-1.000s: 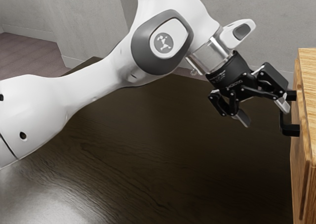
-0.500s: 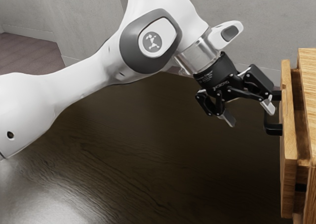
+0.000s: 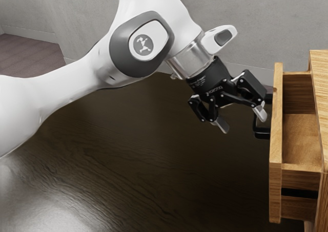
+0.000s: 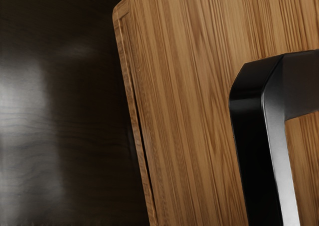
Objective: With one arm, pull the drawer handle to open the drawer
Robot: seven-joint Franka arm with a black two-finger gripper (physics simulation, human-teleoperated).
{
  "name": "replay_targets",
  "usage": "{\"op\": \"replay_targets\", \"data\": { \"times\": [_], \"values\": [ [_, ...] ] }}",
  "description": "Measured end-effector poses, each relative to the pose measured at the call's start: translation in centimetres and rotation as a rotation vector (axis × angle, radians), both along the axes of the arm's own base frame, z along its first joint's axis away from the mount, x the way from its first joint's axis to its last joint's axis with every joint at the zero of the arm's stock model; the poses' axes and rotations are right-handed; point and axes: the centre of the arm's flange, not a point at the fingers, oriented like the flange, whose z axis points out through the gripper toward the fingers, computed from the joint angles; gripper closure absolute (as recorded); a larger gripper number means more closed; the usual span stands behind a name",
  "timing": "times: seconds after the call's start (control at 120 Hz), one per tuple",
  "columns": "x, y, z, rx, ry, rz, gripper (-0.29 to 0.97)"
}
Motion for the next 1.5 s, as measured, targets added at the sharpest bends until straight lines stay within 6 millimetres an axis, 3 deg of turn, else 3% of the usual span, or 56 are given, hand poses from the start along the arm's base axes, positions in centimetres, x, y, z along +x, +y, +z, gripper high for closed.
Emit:
{"op": "replay_targets", "data": {
  "times": [0.575, 1.1, 1.5],
  "values": [
    [-0.9, 3.1, 0.0, 0.01, 0.006, 0.045, 0.0],
    [-3.0, 6.1, 0.3, 0.016, 0.015, 0.077, 0.0],
    [-4.1, 7.1, 0.4, 0.02, 0.013, 0.087, 0.0]
  ]
}}
